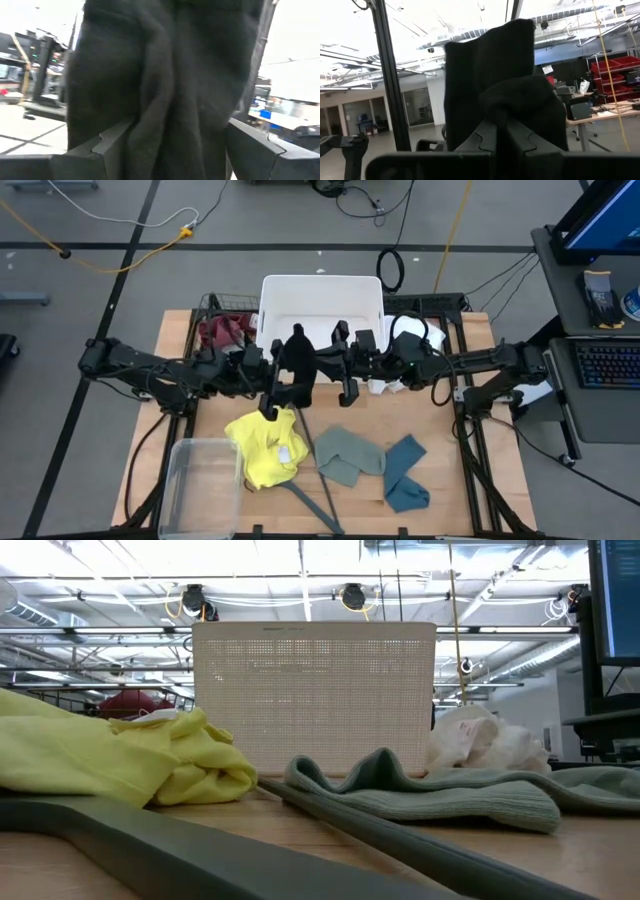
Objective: Pick & Place Cloths
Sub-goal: Put the black sock into the transparent bin
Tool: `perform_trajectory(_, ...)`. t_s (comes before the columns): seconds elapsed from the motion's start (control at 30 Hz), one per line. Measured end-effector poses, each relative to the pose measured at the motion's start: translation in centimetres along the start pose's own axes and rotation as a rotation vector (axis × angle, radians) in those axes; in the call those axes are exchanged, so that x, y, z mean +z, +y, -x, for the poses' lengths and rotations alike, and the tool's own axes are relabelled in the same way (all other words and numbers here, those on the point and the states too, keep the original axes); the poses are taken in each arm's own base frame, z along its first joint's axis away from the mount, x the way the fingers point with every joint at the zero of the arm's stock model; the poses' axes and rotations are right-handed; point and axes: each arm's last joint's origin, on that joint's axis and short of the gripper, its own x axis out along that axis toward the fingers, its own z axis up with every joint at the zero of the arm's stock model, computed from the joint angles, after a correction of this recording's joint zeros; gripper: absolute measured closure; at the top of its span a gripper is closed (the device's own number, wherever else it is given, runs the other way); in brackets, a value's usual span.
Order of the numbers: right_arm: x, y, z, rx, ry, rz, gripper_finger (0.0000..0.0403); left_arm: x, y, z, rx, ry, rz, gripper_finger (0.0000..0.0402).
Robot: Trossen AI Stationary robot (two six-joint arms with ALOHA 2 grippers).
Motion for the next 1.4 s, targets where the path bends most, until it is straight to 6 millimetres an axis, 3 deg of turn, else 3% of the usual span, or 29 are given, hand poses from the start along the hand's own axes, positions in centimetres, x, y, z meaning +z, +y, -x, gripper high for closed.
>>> perform_trajectory(0.3, -0.2, 1.0, 0.0, 0.025, 0.009, -0.013, 0.0403, 0.3, 1.3, -0.1, 0.094, -0.020, 0.007, 0.0126)
perform_trajectory(0.4, -0.3, 1.4, 0.0, 0.036, 0.011, -0.019, 0.0403, 0.1, 2.0, -0.3, 0.133, -0.020, 0.028, 0.0146)
perform_trajectory(0.53, -0.5, 1.9, 0.1, 0.050, 0.019, -0.025, 0.0403, -0.2, 2.6, -0.5, 0.160, -0.013, 0.023, 0.0209)
perform_trajectory(0.73, -0.8, 2.0, 0.1, 0.047, 0.057, -0.026, 0.0393, -0.5, 2.8, -0.8, 0.133, -0.014, -0.004, 0.0360)
perform_trajectory(0.8, -1.0, 1.9, 0.1, 0.046, 0.070, -0.026, 0.0385, -0.5, 2.8, -0.8, 0.122, -0.020, -0.008, 0.0388)
perform_trajectory(1.1, -1.8, 1.7, 0.2, 0.103, 0.171, -0.002, 0.0341, -0.1, 2.3, -0.6, 0.060, -0.018, 0.039, 0.0397)
perform_trajectory(1.4, -2.7, 1.4, 0.5, 0.207, 0.302, -0.028, 0.0287, 3.3, 1.0, 1.3, 0.013, -0.119, 0.021, 0.0399)
